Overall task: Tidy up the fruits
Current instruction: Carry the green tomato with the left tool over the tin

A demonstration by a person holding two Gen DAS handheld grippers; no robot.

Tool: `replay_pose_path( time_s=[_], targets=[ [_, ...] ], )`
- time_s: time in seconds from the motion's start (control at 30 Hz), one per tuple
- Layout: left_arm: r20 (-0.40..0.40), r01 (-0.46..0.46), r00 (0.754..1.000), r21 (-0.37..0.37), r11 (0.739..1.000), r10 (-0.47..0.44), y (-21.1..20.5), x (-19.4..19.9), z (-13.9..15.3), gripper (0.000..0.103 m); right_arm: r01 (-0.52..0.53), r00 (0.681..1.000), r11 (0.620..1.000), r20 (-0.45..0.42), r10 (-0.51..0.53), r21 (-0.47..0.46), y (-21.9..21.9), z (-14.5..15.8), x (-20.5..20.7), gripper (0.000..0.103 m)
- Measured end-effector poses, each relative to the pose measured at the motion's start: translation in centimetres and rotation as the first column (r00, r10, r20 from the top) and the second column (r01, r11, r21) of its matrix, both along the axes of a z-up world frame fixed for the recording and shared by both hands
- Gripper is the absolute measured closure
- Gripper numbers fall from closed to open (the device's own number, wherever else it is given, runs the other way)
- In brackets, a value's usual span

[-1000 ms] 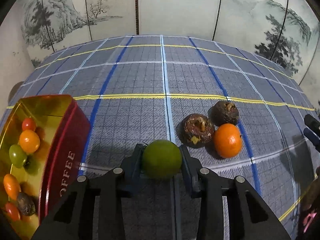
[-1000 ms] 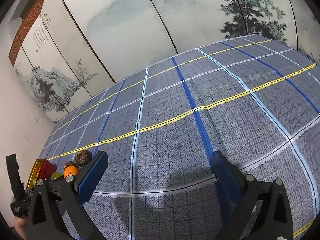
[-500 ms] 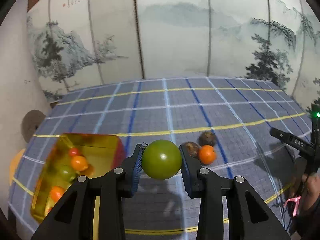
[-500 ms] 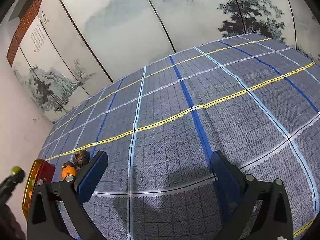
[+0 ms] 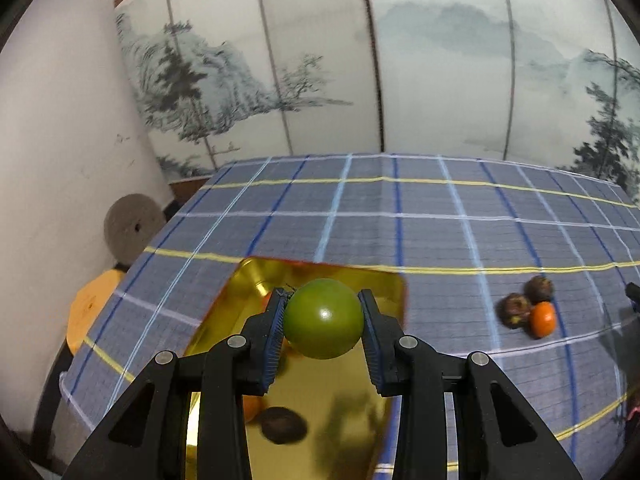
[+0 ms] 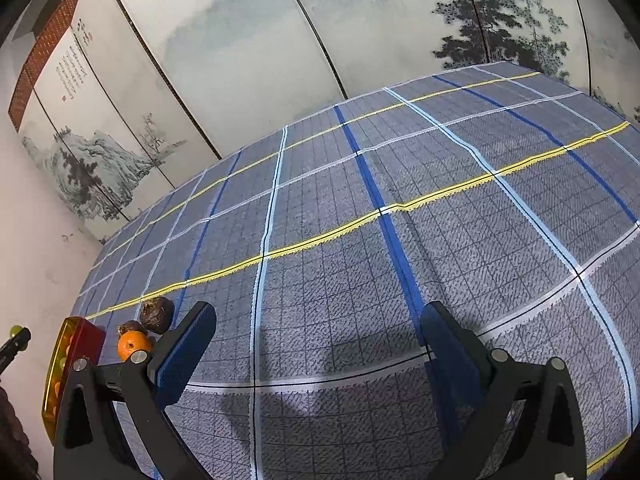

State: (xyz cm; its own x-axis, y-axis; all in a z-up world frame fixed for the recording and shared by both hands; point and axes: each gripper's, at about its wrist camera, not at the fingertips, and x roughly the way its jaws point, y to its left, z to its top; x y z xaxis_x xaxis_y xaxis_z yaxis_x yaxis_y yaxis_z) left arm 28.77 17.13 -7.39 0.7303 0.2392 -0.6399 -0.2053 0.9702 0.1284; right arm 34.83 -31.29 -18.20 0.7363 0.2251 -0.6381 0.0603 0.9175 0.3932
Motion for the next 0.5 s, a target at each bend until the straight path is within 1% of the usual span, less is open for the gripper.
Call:
replay_pose_path(
  time_s=[0.1,0.23,0.43,0.5],
  targets=[
    [-0.011,-0.022,1.000,0.010,1.000,0.022,1.4,-0.2,-0.5,0.066,0.000,1.000,1.000,-0.004,0.000,-0.001,0.0,-0.1,0.1,0.000],
    [-0.027,-0.044,0.999,0.001,0.999,0.044,3.0,-0.3,-1.2,0.066,0.001,1.000,1.000,-0.009,-0.001,-0.004,0.1,-0.1,0.1,0.001],
    [-0.064,-0.070,0.996,-0.041,0.997,0.067,5.2,-1.0,-2.6,0.066,0.001,1.000,1.000,-0.013,-0.001,-0.004,0.1,-0.2,0.1,0.001],
    [-0.080,-0.074,0.994,-0.065,0.995,0.069,6.0,-1.3,-3.1,0.066,0.000,1.000,1.000,-0.012,0.000,-0.003,0.0,-0.2,0.1,0.001]
  ],
)
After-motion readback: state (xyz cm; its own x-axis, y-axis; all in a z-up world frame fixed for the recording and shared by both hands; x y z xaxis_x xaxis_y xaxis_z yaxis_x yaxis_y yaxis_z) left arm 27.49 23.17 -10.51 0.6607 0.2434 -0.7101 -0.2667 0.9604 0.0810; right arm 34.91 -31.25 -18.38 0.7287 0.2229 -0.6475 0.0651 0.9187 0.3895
